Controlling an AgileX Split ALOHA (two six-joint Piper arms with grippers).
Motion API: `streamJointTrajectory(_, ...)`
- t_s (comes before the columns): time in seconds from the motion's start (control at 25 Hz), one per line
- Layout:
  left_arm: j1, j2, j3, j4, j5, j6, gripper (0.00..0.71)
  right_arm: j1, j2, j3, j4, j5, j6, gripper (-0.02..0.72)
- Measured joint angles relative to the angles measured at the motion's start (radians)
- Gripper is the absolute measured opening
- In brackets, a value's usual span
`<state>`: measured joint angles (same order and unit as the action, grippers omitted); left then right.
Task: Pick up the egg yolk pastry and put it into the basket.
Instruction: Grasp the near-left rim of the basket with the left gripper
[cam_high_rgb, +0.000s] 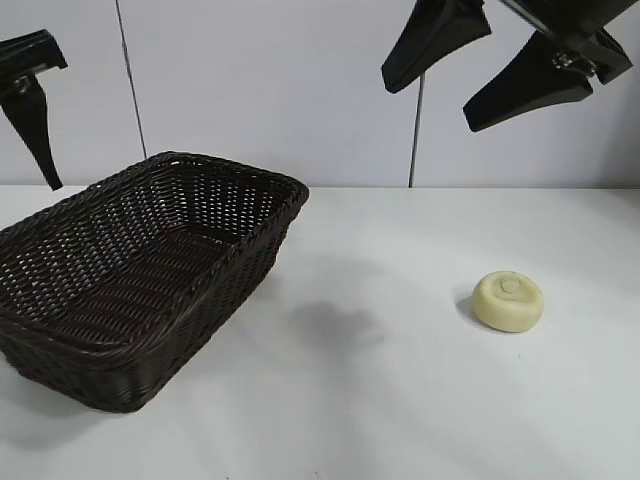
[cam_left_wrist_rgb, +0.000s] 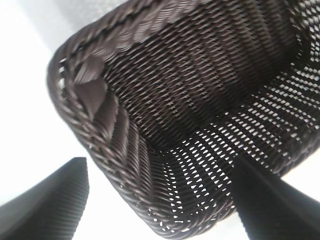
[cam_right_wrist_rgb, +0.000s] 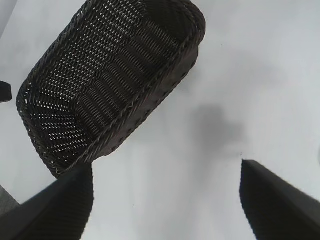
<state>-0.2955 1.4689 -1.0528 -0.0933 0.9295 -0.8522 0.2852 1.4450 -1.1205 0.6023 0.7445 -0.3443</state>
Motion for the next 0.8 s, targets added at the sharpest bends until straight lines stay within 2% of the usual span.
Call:
streamJointTrajectory(0.16, -0.001, 0.0, 0.003, -0.004, 0.042, -0.069, 0.568, 0.0, 0.0, 0.0, 0.0, 0.0, 0.0, 0.579)
streamJointTrajectory(0.32, -0.026, -0.016, 0.058, -0.011, 0.032, -0.133, 0.568, 0.0, 0.0, 0.0, 0.0, 0.0, 0.0, 0.579)
streamJointTrajectory(0.52, -0.058, -0.039, 0.141, -0.027, -0.059, -0.233, 0.568, 0.0, 0.0, 0.0, 0.0, 0.0, 0.0, 0.579)
streamJointTrajectory(0.8, -0.059, -0.043, 0.242, -0.041, -0.241, -0.304, 0.568, 0.0, 0.0, 0.0, 0.0, 0.0, 0.0, 0.579)
